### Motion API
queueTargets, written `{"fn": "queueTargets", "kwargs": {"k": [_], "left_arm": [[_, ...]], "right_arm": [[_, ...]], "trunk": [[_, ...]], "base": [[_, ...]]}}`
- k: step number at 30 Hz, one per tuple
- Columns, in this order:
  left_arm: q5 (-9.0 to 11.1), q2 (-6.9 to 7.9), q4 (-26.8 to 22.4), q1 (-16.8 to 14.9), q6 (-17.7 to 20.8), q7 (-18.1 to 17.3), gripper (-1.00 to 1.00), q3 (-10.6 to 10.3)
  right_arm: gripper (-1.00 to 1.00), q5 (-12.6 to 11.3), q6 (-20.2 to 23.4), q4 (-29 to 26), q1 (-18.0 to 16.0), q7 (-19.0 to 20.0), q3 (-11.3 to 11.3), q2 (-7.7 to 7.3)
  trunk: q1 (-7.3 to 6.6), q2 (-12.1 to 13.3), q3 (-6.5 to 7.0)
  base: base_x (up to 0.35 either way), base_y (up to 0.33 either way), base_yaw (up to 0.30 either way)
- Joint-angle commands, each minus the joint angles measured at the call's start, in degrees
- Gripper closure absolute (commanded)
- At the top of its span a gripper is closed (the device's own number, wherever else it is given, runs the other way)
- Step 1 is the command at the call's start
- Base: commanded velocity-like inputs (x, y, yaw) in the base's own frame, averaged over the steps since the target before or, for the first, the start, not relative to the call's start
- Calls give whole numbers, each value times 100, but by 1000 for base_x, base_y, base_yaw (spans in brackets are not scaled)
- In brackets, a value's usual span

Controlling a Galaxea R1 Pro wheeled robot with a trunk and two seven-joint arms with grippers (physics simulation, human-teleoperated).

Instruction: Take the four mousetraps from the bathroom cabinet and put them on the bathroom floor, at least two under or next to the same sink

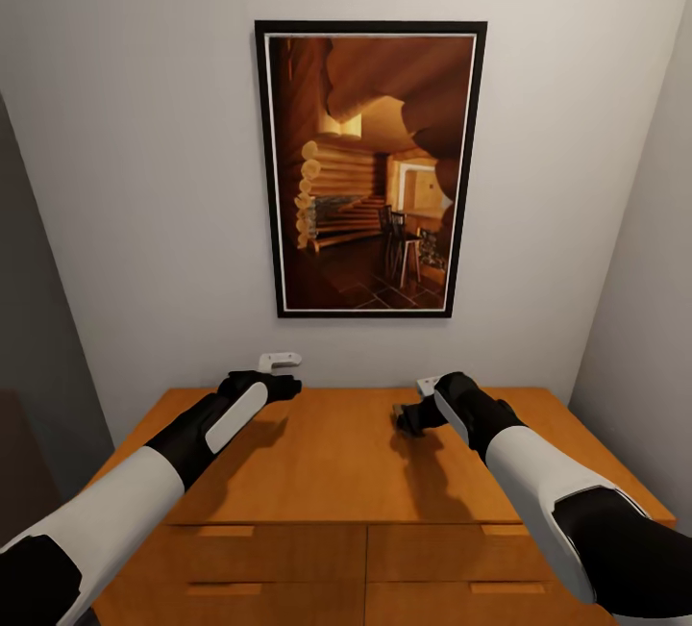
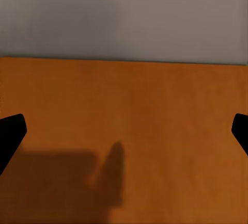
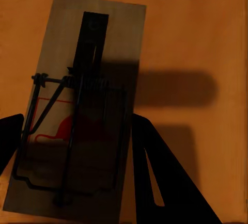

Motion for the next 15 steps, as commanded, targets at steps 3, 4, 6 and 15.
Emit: {"fn": "queueTargets", "kwargs": {"k": [3,4,6,15], "left_arm": [[61,11,-9,-8,-2,58,-100,-26],[61,14,-5,-8,-2,58,-100,-27],[56,23,-1,-8,-2,58,-100,-25],[52,44,1,-8,-2,58,-100,-29]], "right_arm": [[100,-68,24,-8,-5,-12,54,-5],[100,-65,23,-15,-3,-7,57,-5],[100,-54,19,-59,-5,1,60,-10],[100,820,59,-935,-3,581,65,-169]], "trunk": [[-66,116,46],[-88,156,64],[-132,236,100],[-132,236,100]], "base": [[0,0,0],[0,0,0],[0,0,0],[0,0,0]]}}
